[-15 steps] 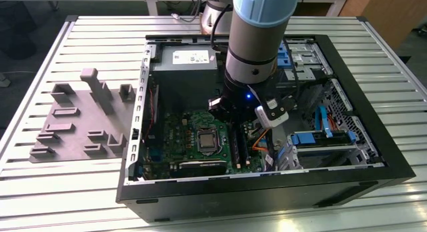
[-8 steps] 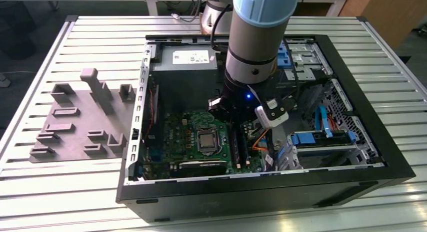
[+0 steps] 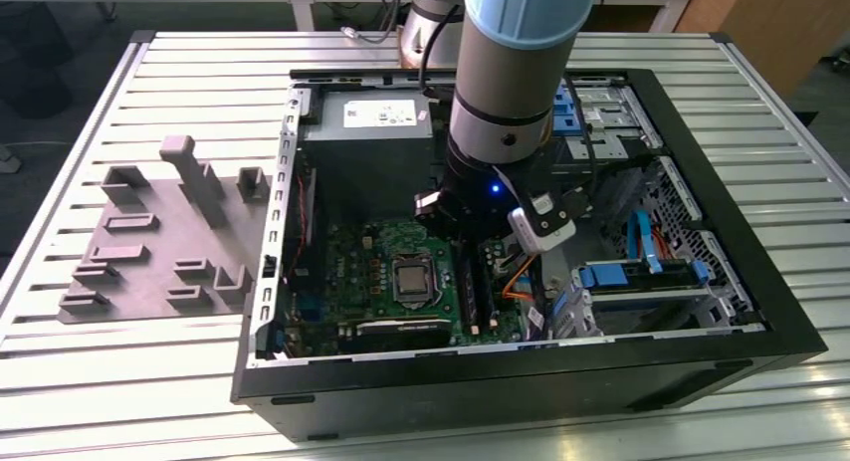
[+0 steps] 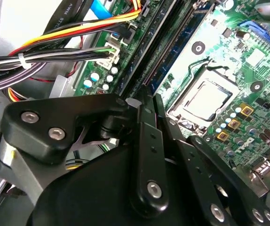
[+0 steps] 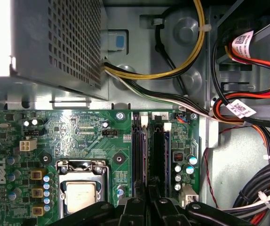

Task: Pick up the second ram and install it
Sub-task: 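Insert the second ram into the second slot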

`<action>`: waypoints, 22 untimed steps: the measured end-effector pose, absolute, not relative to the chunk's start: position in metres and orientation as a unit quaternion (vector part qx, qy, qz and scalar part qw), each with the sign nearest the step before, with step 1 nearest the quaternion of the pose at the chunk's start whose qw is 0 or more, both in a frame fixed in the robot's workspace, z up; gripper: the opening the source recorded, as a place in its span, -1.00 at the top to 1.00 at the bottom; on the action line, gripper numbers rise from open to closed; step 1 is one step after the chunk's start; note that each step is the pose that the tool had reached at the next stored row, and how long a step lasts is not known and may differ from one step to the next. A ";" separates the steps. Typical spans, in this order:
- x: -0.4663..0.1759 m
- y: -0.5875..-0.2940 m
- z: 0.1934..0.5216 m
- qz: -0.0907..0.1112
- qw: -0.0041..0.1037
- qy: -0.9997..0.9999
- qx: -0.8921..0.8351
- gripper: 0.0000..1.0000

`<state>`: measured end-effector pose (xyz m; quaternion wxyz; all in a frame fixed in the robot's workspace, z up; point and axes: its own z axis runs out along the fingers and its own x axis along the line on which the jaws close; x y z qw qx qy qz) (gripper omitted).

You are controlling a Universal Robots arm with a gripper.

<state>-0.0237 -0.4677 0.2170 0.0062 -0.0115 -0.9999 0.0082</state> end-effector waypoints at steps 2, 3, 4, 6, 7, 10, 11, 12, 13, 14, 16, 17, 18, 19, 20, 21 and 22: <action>-0.024 -0.468 0.217 0.008 0.006 -1.000 -0.012 0.72; -0.024 -0.468 0.217 0.008 0.006 -1.000 -0.012 0.72; -0.024 -0.468 0.217 0.008 0.006 -1.000 -0.012 0.72; -0.024 -0.469 0.217 0.008 0.006 -1.000 -0.012 0.72; -0.024 -0.469 0.217 0.008 0.006 -1.000 -0.012 0.72; -0.024 -0.470 0.217 0.008 0.006 -1.000 -0.012 0.72; -0.024 -0.470 0.217 0.008 0.006 -1.000 -0.012 0.72; -0.024 -0.470 0.217 0.008 0.006 -1.000 -0.012 0.72; -0.024 -0.470 0.217 0.008 0.006 -1.000 -0.012 0.72; -0.024 -0.470 0.217 0.008 0.006 -1.000 -0.012 0.72; -0.024 -0.470 0.217 0.008 0.006 -1.000 -0.012 0.72; -0.024 -0.470 0.217 0.008 0.006 -1.000 -0.012 0.72; -0.024 -0.470 0.218 0.008 0.006 -1.000 -0.012 0.72; -0.024 -0.470 0.218 0.008 0.006 -1.000 -0.012 0.72; -0.024 -0.470 0.218 0.008 0.006 -1.000 -0.012 0.72; -0.024 -0.470 0.219 0.008 0.006 -1.000 -0.012 0.72; -0.024 -0.470 0.219 0.008 0.006 -1.000 -0.012 0.72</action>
